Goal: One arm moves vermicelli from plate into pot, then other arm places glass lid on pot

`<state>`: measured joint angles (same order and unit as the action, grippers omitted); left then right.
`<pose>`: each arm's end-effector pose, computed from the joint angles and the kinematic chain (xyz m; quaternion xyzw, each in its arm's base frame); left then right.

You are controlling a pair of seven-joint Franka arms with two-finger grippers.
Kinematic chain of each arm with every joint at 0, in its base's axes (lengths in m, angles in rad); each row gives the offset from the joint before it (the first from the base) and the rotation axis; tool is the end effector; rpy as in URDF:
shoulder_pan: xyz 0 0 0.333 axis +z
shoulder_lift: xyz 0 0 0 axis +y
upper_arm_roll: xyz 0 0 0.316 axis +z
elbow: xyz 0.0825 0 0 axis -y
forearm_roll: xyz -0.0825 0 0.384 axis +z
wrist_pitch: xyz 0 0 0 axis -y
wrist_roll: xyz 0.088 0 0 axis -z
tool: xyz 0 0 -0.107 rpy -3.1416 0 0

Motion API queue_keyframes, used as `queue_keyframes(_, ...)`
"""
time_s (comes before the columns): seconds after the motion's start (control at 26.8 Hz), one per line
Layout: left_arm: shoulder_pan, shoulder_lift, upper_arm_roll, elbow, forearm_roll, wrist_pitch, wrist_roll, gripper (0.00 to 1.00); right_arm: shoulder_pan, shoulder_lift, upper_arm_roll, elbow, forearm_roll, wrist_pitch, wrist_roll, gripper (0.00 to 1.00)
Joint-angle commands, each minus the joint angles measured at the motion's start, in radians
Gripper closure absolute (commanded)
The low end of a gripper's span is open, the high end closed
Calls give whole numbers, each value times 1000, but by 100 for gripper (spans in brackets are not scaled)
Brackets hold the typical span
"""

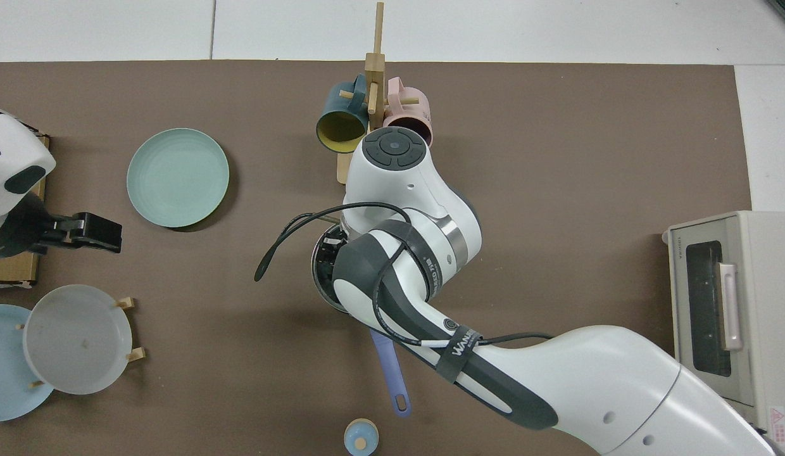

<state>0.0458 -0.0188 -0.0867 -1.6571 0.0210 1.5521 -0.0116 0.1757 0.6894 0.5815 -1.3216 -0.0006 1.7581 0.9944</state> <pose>0.5433 -0.0204 0.5927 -0.9989 0.0148 0.0428 0.0124 0.5713 0.4134 0.3682 -0.9684 0.1558 0.1850 0.0606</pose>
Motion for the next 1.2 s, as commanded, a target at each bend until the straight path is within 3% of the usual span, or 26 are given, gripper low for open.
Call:
queue_keyframes(0.0,11,-12,-7,0,-6,-7,10,0,-9,9,8,-11,19,26,-5,100)
queue_keyframes(1.16,11,-12,-7,0,-6,-7,10,0,7,13,5,-11,-59,-51,-10,100)
